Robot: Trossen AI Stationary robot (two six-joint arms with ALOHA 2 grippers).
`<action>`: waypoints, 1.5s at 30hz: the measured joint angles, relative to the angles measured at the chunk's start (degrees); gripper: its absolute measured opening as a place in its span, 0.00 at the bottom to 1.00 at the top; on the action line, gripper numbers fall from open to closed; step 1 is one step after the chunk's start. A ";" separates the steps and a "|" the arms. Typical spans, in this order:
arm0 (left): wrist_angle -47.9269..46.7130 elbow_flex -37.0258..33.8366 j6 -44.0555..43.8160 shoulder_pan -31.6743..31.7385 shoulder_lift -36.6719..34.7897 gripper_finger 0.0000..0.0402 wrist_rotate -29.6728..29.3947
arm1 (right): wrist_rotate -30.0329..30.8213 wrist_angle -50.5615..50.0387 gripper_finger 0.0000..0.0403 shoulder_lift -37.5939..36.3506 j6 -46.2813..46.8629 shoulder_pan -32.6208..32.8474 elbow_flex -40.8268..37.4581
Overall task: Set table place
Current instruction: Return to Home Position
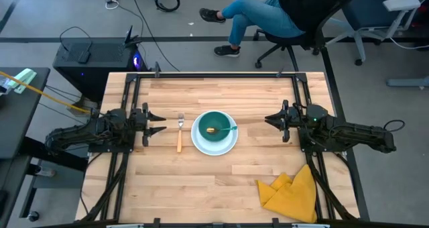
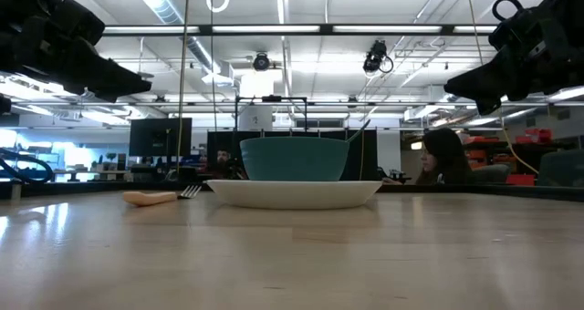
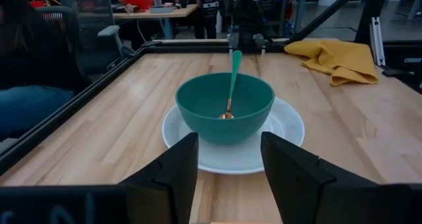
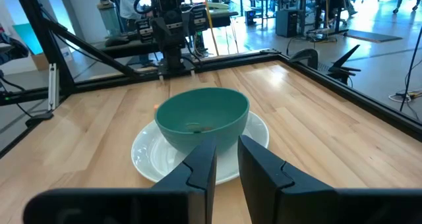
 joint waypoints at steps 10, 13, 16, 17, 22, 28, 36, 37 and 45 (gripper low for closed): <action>-0.02 0.00 0.00 0.02 0.00 0.43 0.00 | 0.00 0.00 0.17 0.00 0.00 0.00 0.02; -0.02 0.00 -0.02 0.00 0.00 0.43 0.00 | 0.00 0.00 0.17 0.00 0.00 0.00 0.02; -0.03 0.00 0.00 0.00 0.00 0.44 0.00 | 0.00 0.01 0.17 0.00 0.00 0.00 0.02; -0.03 0.00 -0.02 0.00 0.00 0.44 0.00 | 0.00 0.01 0.17 0.00 0.02 0.00 0.02; -0.04 0.00 -0.02 0.00 0.00 0.44 0.00 | 0.00 0.00 0.17 0.00 0.02 0.00 0.02; -0.04 0.00 0.00 0.01 0.00 0.44 0.00 | 0.00 0.02 0.17 0.00 0.02 0.00 0.04; -0.04 0.00 -0.01 0.01 0.00 0.43 0.00 | 0.00 0.02 0.17 0.00 0.02 0.00 0.04; -0.04 0.00 -0.02 0.02 0.00 0.43 0.01 | 0.00 0.01 0.17 0.00 0.02 0.00 0.04; -0.04 0.00 0.00 0.01 0.00 0.44 0.00 | 0.00 0.00 0.17 0.00 0.02 -0.02 0.04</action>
